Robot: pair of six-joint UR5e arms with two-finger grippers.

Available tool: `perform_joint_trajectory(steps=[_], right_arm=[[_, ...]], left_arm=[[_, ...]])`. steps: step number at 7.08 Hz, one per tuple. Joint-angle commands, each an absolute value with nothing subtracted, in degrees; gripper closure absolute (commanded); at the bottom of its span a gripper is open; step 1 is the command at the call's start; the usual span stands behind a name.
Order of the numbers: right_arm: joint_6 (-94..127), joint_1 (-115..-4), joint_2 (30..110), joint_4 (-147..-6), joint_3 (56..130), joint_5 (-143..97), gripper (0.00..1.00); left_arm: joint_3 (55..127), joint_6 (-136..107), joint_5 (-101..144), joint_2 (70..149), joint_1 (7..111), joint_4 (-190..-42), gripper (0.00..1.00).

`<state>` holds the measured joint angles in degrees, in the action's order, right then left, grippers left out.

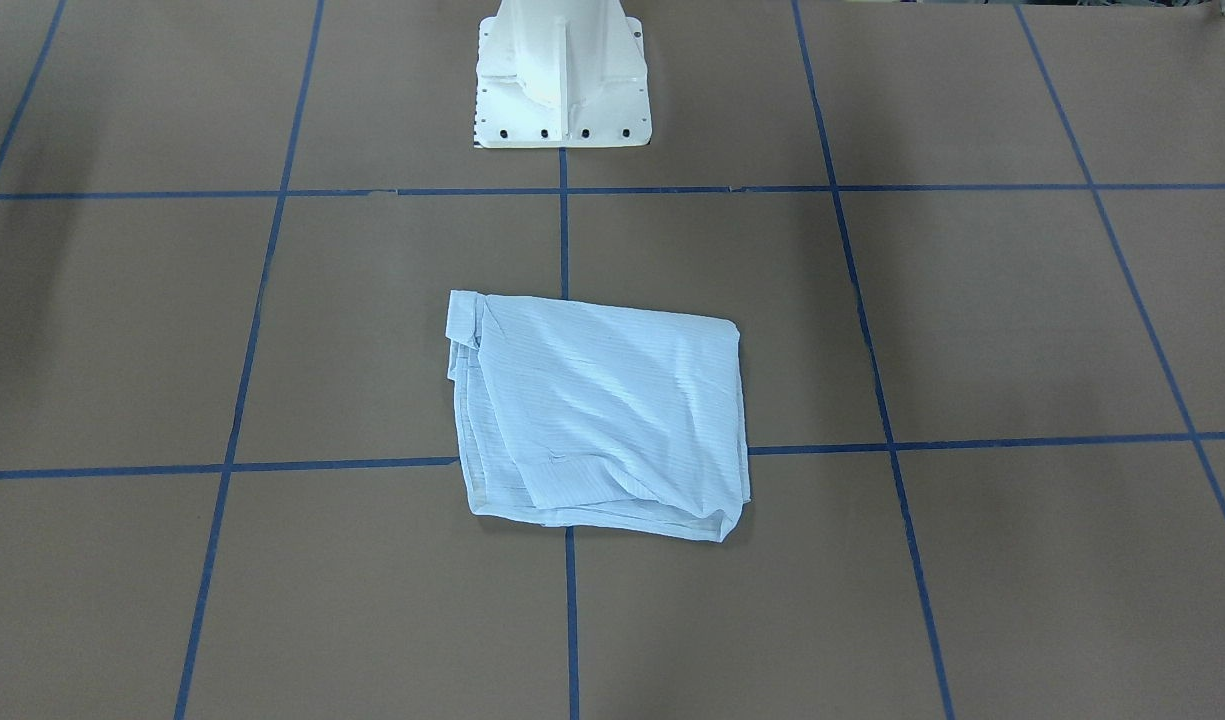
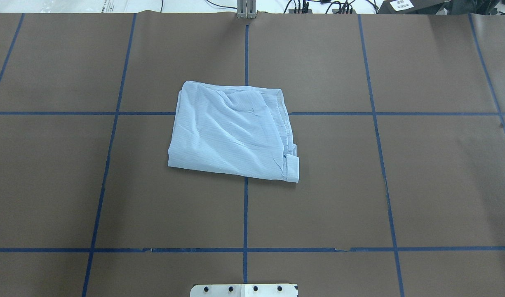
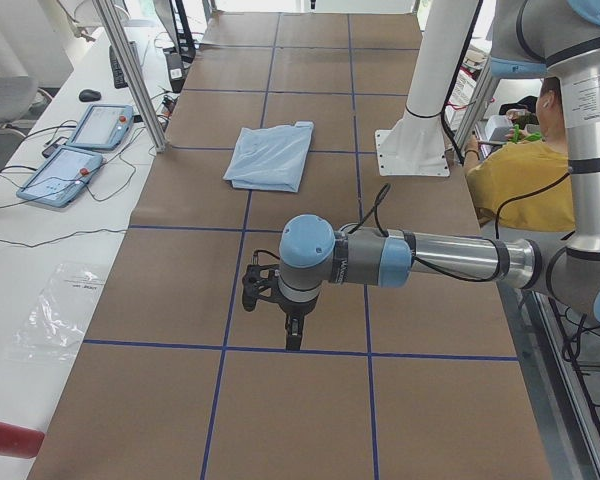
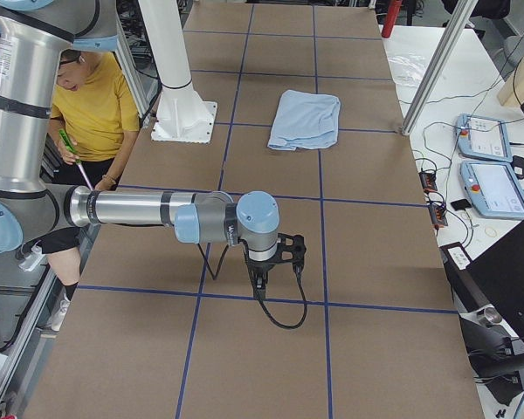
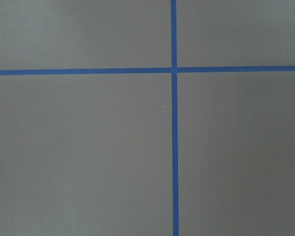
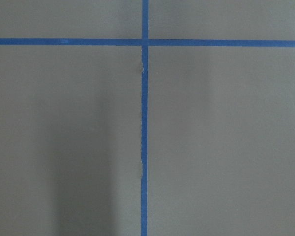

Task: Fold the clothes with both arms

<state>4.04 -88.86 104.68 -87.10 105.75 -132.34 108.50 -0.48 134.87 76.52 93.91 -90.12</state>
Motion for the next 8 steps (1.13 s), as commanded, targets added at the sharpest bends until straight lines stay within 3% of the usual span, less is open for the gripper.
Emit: perform_joint_trajectory(steps=[1, 8], right_arm=[[4.0, -88.9, 104.7, -87.1, 105.9, -132.4, 0.00], [3.3, -88.9, 103.8, -87.1, 106.3, -132.2, 0.00]], left_arm=[[108.5, -0.4, 135.0, 77.1, 93.9, -90.4, 0.00], [108.5, -0.4, 135.1, 77.2, 93.8, -90.5, 0.00]])
